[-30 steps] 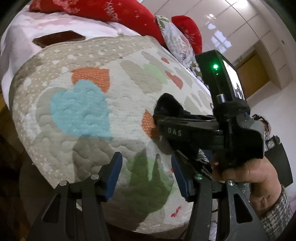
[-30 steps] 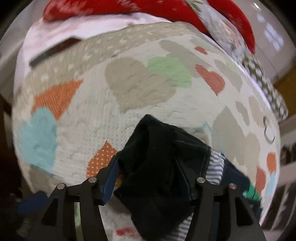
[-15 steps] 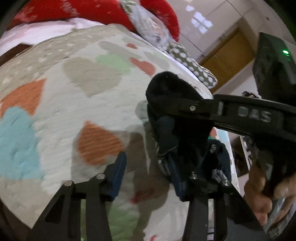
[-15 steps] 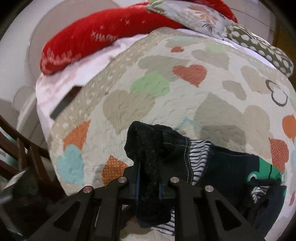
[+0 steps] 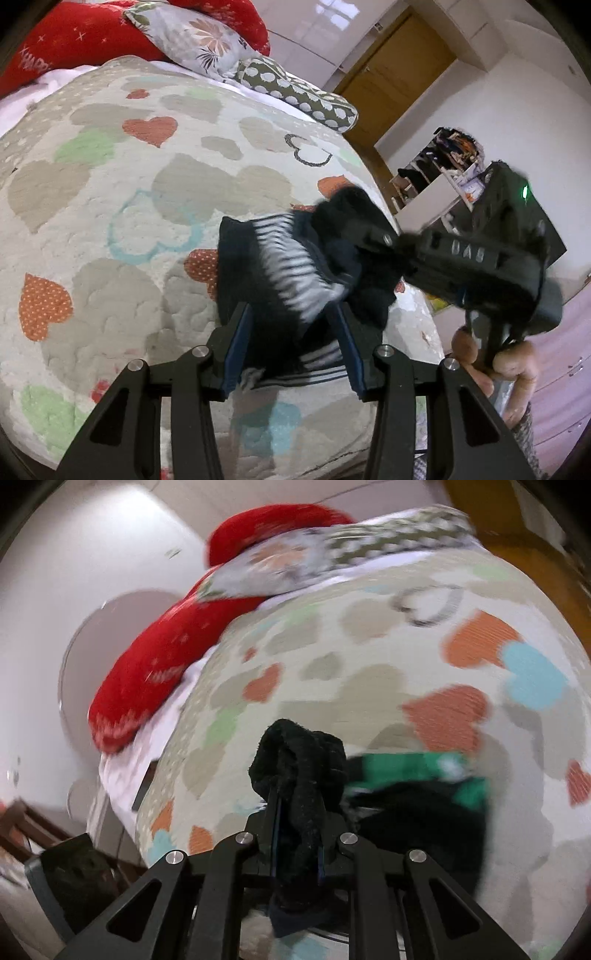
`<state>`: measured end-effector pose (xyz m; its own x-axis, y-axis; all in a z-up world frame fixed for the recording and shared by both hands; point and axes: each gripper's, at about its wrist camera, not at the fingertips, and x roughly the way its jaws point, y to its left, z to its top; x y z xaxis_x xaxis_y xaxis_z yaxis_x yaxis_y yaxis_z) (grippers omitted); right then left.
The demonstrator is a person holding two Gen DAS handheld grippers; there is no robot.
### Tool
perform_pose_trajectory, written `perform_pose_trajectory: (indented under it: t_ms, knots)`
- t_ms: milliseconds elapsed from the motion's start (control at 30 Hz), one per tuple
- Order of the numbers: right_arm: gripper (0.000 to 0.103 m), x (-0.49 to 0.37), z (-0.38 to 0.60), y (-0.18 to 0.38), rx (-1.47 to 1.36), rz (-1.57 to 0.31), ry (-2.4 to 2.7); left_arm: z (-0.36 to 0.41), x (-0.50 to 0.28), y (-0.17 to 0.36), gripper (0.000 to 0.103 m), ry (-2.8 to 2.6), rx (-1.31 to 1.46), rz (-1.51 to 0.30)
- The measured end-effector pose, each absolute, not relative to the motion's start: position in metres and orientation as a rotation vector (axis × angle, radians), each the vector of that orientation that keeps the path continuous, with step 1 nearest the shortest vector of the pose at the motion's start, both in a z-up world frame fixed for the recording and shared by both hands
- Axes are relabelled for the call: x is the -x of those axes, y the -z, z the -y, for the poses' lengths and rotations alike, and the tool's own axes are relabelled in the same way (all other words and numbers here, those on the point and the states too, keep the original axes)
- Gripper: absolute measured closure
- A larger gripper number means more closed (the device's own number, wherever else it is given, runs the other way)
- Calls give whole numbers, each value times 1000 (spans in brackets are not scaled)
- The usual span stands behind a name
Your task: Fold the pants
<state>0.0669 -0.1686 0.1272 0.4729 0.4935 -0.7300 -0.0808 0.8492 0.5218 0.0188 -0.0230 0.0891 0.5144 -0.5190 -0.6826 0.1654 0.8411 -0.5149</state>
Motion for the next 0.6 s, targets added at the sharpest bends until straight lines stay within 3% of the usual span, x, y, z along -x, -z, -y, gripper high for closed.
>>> perform_pose_trajectory:
  t_ms: [67,133,233,367,600]
  knots:
    - [87,-62,195,-114,-502,-1030,-333,29,-25,-84,58,391,387,-987]
    - [80,-57,211,-107,-500,-1033,-281,33,-31,-78,58,379,388,-1029]
    - [57,-43,236,-109,-478,-986,-180,38,-35,-78,58,366,368,-1041]
    - [57,-28,258,-132,-495,-885,-142,56,-43,-76,58,367,293,-1038]
    - [56,-33,233,-126,-455,-904,-209,67,-41,-45,57,359,267,-1098]
